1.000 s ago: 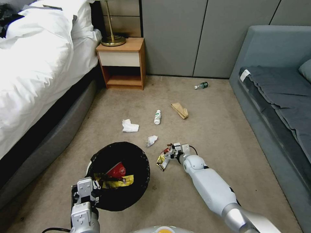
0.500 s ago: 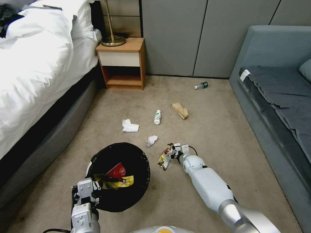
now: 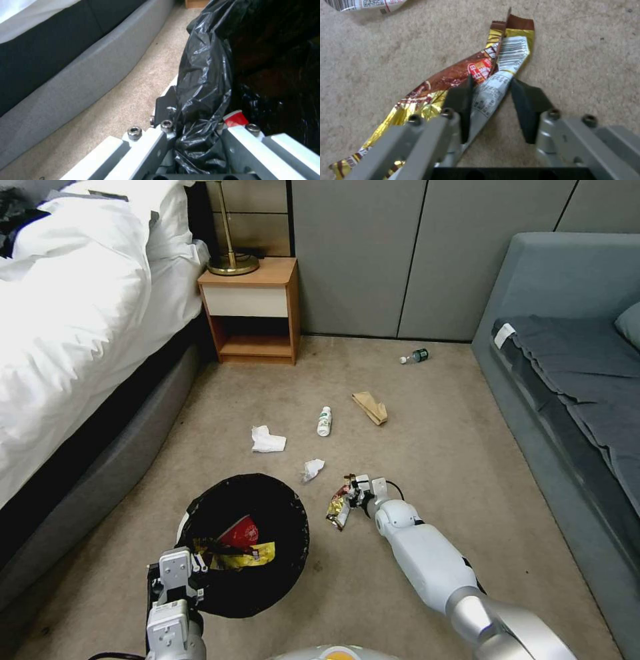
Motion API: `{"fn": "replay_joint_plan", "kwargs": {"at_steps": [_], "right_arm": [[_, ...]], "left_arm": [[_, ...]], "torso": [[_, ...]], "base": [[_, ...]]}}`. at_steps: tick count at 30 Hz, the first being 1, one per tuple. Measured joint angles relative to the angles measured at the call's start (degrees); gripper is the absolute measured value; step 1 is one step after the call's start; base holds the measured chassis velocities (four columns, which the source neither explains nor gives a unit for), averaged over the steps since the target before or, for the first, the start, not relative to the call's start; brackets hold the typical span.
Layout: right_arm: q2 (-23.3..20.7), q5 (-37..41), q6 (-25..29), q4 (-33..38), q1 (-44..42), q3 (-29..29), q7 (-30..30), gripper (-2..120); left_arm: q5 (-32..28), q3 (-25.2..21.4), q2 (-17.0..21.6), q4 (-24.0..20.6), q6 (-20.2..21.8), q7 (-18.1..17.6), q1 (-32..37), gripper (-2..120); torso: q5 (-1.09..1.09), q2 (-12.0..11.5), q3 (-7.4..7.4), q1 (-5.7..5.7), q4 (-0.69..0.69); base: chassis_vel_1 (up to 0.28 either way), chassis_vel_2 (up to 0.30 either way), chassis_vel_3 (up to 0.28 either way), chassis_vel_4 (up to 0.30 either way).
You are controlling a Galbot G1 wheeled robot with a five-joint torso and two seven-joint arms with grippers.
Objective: Pick up the trash bin, then pick up the garbage from the floor and place it into the trash bin.
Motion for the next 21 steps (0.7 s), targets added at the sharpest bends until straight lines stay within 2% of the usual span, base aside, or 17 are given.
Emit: {"fn": "replay_joint_plan", "kwargs": {"at_steps": [2,3,5,7,15,21], "right_arm": [[-0.23,-0.18,0.32,-0.02,-0.13,0.13,-0.12,17],[-0.23,-0.18,0.32,-0.02,-0.13,0.13,-0.12,17],[-0.71,-0.30,0.60,0.06,-0.46,0.31,-0.28,3],[-0.88,-0.32,0.68,0.16,-0.57,0.37,-0.31,0],[-1.65,-0.52,1.46,0.73,-0.98,0.57,-0.34,0],[-2.41,0.99,3.00,5.14,-2.72,0.87,1.51,0]], "left_arm": [[0.02,0.04,-0.01,0.00,-0.04,0.00,-0.04,1],[0.02,0.04,-0.01,0.00,-0.04,0.00,-0.04,1],[0.07,0.18,-0.01,0.00,-0.08,0.00,-0.12,1],[0.09,0.28,0.00,0.00,-0.09,0.00,-0.14,1],[0.24,0.55,-0.03,0.04,-0.11,0.00,-0.25,1],[0.18,0.59,0.05,0.06,-0.10,0.03,-0.53,1]], "torso": [[0.00,0.00,0.00,0.00,0.00],[0.00,0.00,0.00,0.00,0.00],[0.00,0.00,0.00,0.00,0.00],[0.00,0.00,0.00,0.00,0.00],[0.00,0.00,0.00,0.00,0.00],[0.00,0.00,0.00,0.00,0.00]], "base": [[0.000,0.000,0.000,0.000],[0.000,0.000,0.000,0.000],[0.000,0.000,0.000,0.000],[0.000,0.000,0.000,0.000],[0.000,0.000,0.000,0.000],[0.000,0.000,0.000,0.000]]}}
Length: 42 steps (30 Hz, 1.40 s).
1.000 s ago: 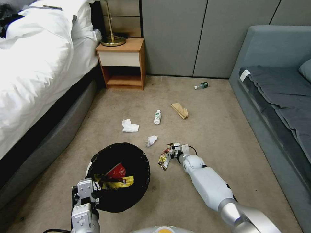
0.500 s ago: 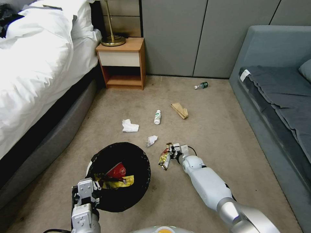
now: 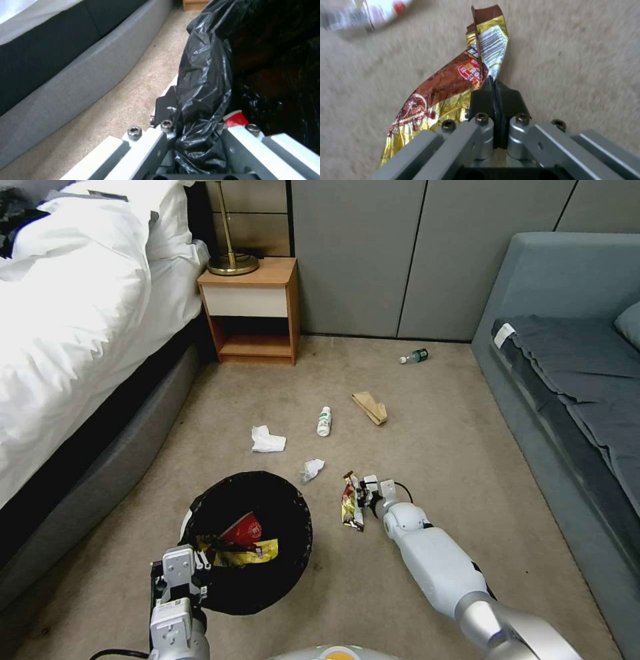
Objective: Pick up the trash bin, then pick up the garbage from the floor and place it into the trash bin.
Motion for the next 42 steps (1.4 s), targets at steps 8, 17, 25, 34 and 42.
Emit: {"fn": "replay_joint_plan", "kwargs": {"at_steps": [8,17,25,34,42], "right_arm": [[-3.02,0.56,5.20,14.99,-7.88,1.53,1.71,0],[-6.98,4.22,11.65,44.61,-16.70,4.33,-1.21,0],[-9.52,8.78,15.08,69.00,-23.97,3.19,-8.77,0],[-14.77,3.56,17.83,74.91,-32.51,-4.73,-10.77,0],[-16.66,-0.10,19.07,69.32,-33.37,-9.81,-11.41,0]], "left_arm": [[-1.87,-0.26,0.97,1.03,0.14,0.13,-0.96,1],[-3.65,-0.21,2.28,2.19,0.42,0.17,-2.12,1],[-4.17,0.37,3.09,3.15,0.69,0.36,-2.82,1],[-4.06,1.25,3.40,3.67,0.76,0.55,-3.35,1],[-3.88,1.45,3.40,3.21,0.88,0.58,-3.40,1]], "torso": [[0.01,0.00,0.00,0.00,-0.01],[-0.01,0.00,0.00,0.00,0.00],[-0.01,0.00,-0.01,0.00,0.00],[0.01,0.00,-0.01,-0.01,0.00],[0.00,0.00,-0.01,0.00,0.00]], "base": [[0.000,0.000,0.000,0.000],[0.000,0.000,0.000,0.000],[0.000,0.000,0.000,0.000],[0.000,0.000,0.000,0.000],[0.000,0.000,0.000,0.000]]}}
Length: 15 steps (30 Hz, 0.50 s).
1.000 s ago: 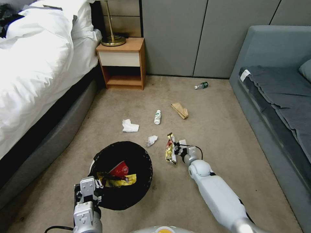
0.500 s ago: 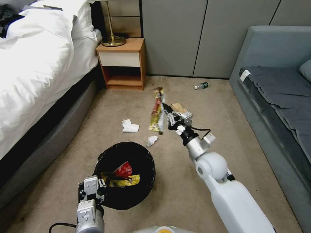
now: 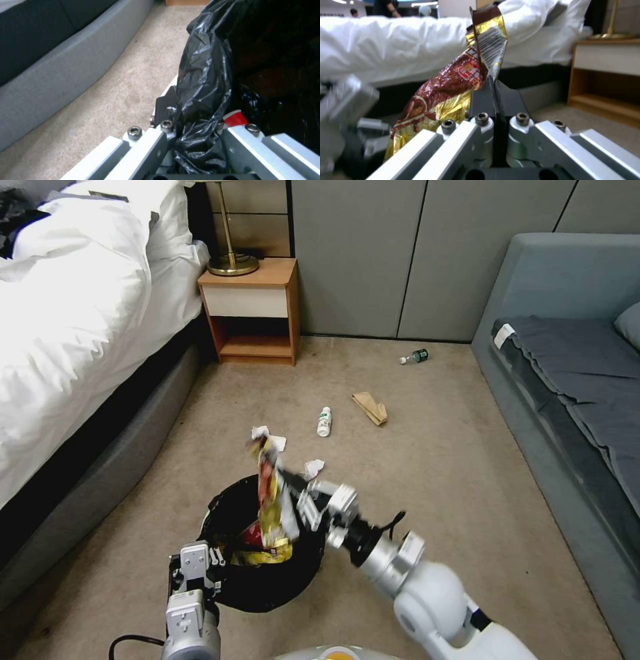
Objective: Pick up the trash bin, then pick up the garbage from the floor and place it into the trash bin.
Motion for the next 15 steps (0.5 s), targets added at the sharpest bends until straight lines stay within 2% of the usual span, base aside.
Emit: {"fn": "replay_joint_plan", "kwargs": {"at_steps": [6,13,15], "right_arm": [[1.08,-1.59,1.80,-5.67,0.42,-1.62,-0.93,0],[2.30,-1.44,1.60,-8.35,1.07,-1.42,-0.72,0],[2.73,-1.50,1.47,-8.91,1.09,-1.47,-0.70,10]], "left_arm": [[0.00,0.04,-0.01,-1.10,0.15,0.02,0.25,1],[0.06,0.32,-0.11,-1.57,0.17,0.05,0.64,1],[0.18,0.48,-0.18,-1.68,0.16,0.05,0.78,1]], "torso": [[-0.01,0.00,0.00,0.00,0.00],[0.00,0.00,0.00,0.00,0.00],[0.00,0.00,0.01,0.00,0.00]], "base": [[0.000,0.000,0.000,0.000],[0.000,0.000,0.000,0.000],[0.000,0.000,0.000,0.000]]}}
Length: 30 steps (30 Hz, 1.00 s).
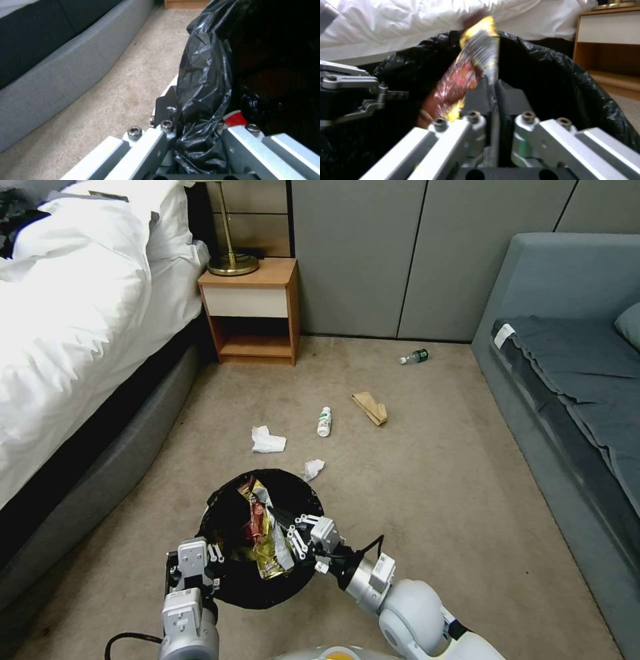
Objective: Pick up the trash bin, then pick up the garbage from the floor and place it into the trash bin.
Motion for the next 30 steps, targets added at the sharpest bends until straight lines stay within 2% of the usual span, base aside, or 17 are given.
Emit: {"fn": "replay_joint_plan", "kwargs": {"at_steps": [4,6,9,10,12,14,18,20,21,24,26,28,30], "right_arm": [[0.32,-0.52,-0.03,-0.39,0.02,-0.08,0.00,26],[0.34,-0.57,-0.03,-0.39,0.02,-0.04,0.00,29],[0.37,-0.71,0.03,-0.39,-0.08,0.21,-0.01,44],[0.37,-0.71,0.03,-0.39,-0.08,0.21,-0.01,44],[0.25,-0.91,0.13,-0.30,-0.33,0.40,0.00,56],[0.17,-0.98,0.16,-0.18,-0.42,0.47,-0.01,59],[-0.10,-2.08,1.02,0.94,-1.02,1.12,0.33,78],[-0.16,-2.21,1.14,1.17,-1.12,1.19,0.38,80],[-0.39,-2.95,1.72,2.45,-1.61,1.60,0.72,88],[-0.38,-3.96,2.63,4.70,-2.46,2.64,1.53,95],[0.59,-5.43,3.59,10.54,-4.46,5.49,5.00,104],[0.80,-5.60,3.64,11.54,-4.81,5.98,5.76,104],[3.05,-7.43,3.71,17.26,-8.11,10.48,11.99,111]], "left_arm": [[0.14,0.15,-0.16,-0.29,-0.06,0.00,0.09,1],[0.16,0.17,-0.17,-0.29,-0.07,0.00,0.10,1],[0.30,0.21,-0.29,-0.31,-0.09,0.06,0.08,1],[0.30,0.21,-0.29,-0.31,-0.09,0.06,0.08,1],[0.34,0.28,-0.37,-0.31,-0.10,0.08,-0.01,1],[0.38,0.34,-0.39,-0.31,-0.10,0.09,-0.03,1],[0.57,0.48,-0.47,0.17,-0.14,0.17,-0.24,1],[0.57,0.48,-0.47,0.21,-0.14,0.17,-0.26,1],[0.58,0.49,-0.48,0.38,-0.15,0.18,-0.29,1],[0.55,0.46,-0.47,0.65,-0.17,0.22,-0.43,1],[0.33,0.09,-0.34,1.36,-0.16,0.32,-0.77,1],[0.28,0.04,-0.32,1.46,-0.17,0.32,-0.83,1],[-0.28,-0.23,-0.27,1.97,-0.16,0.33,-1.24,1]], "torso": [[0.00,0.00,0.00,0.00,0.00],[0.00,0.00,0.00,0.00,0.00],[0.00,0.00,0.00,0.00,0.00],[0.00,0.00,0.00,0.00,0.00],[0.00,0.00,0.00,0.00,0.00],[0.00,0.00,0.00,0.00,0.00],[0.01,0.00,0.00,0.00,0.00],[0.00,0.00,0.00,0.00,0.00],[0.01,0.00,0.00,0.00,0.00],[0.00,0.00,0.00,0.00,0.00],[0.00,0.00,0.00,0.00,0.00],[0.00,0.00,0.00,0.00,0.00],[0.00,0.00,0.00,0.00,0.00]], "base": [[0.000,0.000,0.000,0.000],[0.000,0.000,0.000,0.000],[0.000,0.000,0.000,0.000],[0.000,0.000,0.000,0.000],[0.000,0.000,0.000,0.000],[0.000,0.000,0.000,0.000],[0.000,0.000,0.000,0.000],[0.000,0.000,0.000,0.000],[0.000,0.000,0.000,0.000],[0.000,0.000,0.000,0.000],[0.000,0.000,0.000,0.000],[0.000,0.000,0.000,0.000],[0.000,0.000,0.000,0.000]]}}
